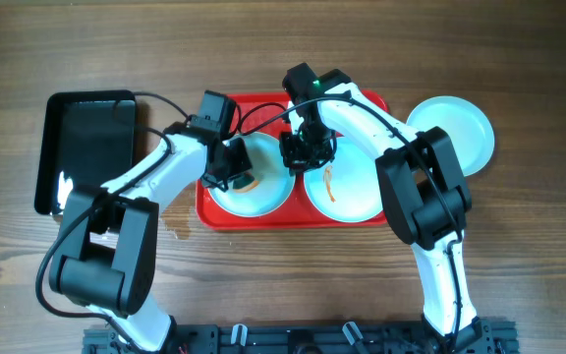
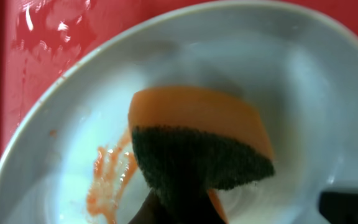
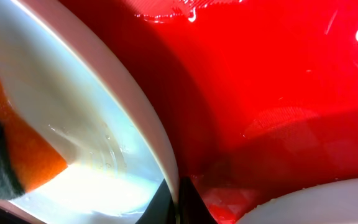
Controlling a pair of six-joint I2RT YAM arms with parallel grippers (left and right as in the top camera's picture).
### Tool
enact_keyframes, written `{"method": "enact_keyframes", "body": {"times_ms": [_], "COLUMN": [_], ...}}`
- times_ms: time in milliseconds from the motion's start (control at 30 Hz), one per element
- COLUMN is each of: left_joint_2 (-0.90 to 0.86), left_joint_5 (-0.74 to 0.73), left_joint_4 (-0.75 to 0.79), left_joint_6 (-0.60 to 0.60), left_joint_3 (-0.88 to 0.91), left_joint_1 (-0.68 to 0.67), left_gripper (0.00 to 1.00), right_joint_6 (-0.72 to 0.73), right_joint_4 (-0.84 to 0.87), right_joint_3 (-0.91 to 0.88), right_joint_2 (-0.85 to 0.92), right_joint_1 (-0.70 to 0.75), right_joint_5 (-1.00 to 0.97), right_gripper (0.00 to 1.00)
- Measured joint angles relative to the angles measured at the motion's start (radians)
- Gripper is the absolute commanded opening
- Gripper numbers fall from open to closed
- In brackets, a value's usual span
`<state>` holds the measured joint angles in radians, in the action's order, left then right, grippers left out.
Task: Clean dirty plates on tray and stack at the side
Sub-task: 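Lower the sponge onto the moved plate and scrub it with the left gripper, then keep scrubbing the plate with the sponge while the right gripper holds its rim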
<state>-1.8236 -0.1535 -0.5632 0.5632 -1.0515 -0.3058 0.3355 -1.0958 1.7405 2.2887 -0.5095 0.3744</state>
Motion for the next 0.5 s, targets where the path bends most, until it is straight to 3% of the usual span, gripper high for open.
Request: {"method": "enact_keyframes", "body": {"times_ms": [267, 500], "left_joint_2": [0.025, 0.042], "left_joint_5": [0.018, 0.199], "left_joint_4": [0.045, -0.037], "left_joint_6": [-0.001, -0.001], "left_joint_3": [0.045, 0.044], "left_joint_1": [0.0, -0.013], "left_gripper": [0.04, 0.04], "right_joint_6": [0.0, 0.0], "right_joint_4": [0.0, 0.0], "right_joint_3": [-0.001, -0.002], "right_joint_2": [0.0, 0.0], "right_joint_1": [0.0, 0.0], "right_joint_5": [0.0, 0.0], "right_gripper": [0.04, 0.04]}}
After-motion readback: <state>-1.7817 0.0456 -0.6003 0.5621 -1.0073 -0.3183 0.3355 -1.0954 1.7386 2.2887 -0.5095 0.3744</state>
